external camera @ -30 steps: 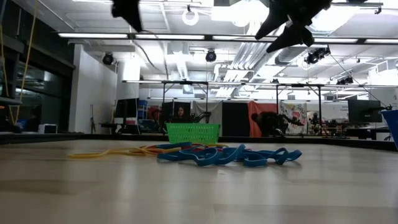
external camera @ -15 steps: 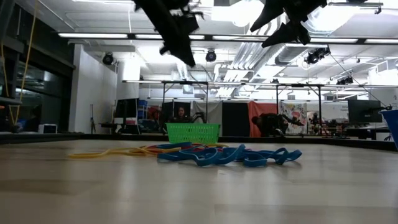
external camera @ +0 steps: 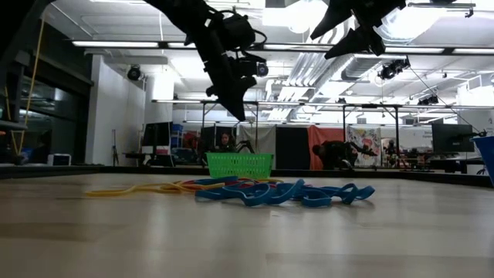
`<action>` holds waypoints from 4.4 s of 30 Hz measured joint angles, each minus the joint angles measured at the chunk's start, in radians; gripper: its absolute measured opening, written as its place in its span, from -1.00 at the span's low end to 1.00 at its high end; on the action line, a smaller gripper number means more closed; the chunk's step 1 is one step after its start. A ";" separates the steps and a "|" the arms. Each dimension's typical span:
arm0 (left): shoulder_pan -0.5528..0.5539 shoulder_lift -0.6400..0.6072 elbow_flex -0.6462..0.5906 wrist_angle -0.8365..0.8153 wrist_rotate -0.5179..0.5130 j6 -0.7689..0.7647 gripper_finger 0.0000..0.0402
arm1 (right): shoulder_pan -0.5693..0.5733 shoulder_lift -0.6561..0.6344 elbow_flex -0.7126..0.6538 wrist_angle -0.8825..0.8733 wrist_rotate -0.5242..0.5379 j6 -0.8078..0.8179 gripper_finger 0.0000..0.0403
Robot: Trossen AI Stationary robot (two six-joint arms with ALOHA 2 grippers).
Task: Sort rubber bands into baskets
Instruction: Put the yellow rubber band into the green bin
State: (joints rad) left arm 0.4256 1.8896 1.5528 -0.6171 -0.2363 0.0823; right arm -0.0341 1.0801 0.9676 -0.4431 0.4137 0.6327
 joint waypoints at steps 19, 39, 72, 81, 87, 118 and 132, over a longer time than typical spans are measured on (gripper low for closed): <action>-0.063 -0.078 0.002 -0.276 0.168 -0.187 -0.08 | -0.001 0.000 0.000 -0.010 0.017 0.017 0.32; -0.737 -0.358 -0.701 0.094 0.236 -0.741 -0.07 | -0.001 0.000 0.000 -0.066 0.057 0.017 0.32; -0.771 -0.192 -0.712 0.050 0.102 -0.874 -0.52 | -0.001 0.093 0.000 -0.079 0.079 0.022 0.32; -0.748 -0.230 -0.686 -0.046 0.212 -0.843 -1.00 | -0.001 0.093 0.000 -0.080 0.079 0.016 0.32; -0.690 -0.368 -0.619 -0.204 0.209 -0.723 -1.00 | -0.001 0.093 0.000 -0.075 0.084 0.015 0.32; -0.227 -0.434 -0.178 -0.203 0.094 -0.156 -1.00 | -0.001 0.092 0.000 0.200 0.005 0.015 0.32; -0.040 -0.164 -0.178 0.121 0.065 -0.019 -1.00 | 0.002 0.091 0.000 0.313 -0.011 0.028 0.32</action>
State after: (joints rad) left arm 0.3858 1.7255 1.3750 -0.4960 -0.1716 0.0638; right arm -0.0326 1.1713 0.9676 -0.1298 0.4027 0.6603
